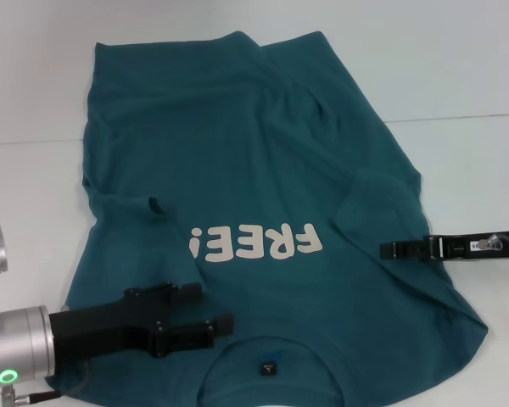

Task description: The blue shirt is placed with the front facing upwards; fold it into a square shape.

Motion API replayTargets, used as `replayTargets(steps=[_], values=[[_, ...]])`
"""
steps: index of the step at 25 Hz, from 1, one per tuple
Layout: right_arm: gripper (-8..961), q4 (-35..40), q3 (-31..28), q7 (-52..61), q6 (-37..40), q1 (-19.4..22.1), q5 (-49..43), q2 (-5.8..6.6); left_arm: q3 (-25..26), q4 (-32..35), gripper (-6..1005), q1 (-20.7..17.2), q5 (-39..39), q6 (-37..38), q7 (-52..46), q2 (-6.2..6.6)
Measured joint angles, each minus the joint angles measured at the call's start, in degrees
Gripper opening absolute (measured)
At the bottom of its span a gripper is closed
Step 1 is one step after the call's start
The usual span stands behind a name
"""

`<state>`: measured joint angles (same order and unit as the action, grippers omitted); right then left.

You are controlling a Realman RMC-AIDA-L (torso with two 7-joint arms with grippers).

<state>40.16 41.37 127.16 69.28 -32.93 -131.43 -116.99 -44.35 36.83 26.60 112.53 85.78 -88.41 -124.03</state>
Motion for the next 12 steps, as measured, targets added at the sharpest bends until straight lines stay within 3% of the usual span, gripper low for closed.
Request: replayTargets(steps=[6, 12], values=[[766, 0.0, -0.3, -0.1, 0.1, 0.0, 0.5, -0.15, 0.0, 0.0, 919, 0.2, 0.0, 0.0, 0.2, 0.01], [766, -0.1, 0.0, -1.0, 1.9, -1.6, 0.6, -1.25, 0.0, 0.0, 920, 0.3, -0.1, 0.0, 0.2, 0.05]])
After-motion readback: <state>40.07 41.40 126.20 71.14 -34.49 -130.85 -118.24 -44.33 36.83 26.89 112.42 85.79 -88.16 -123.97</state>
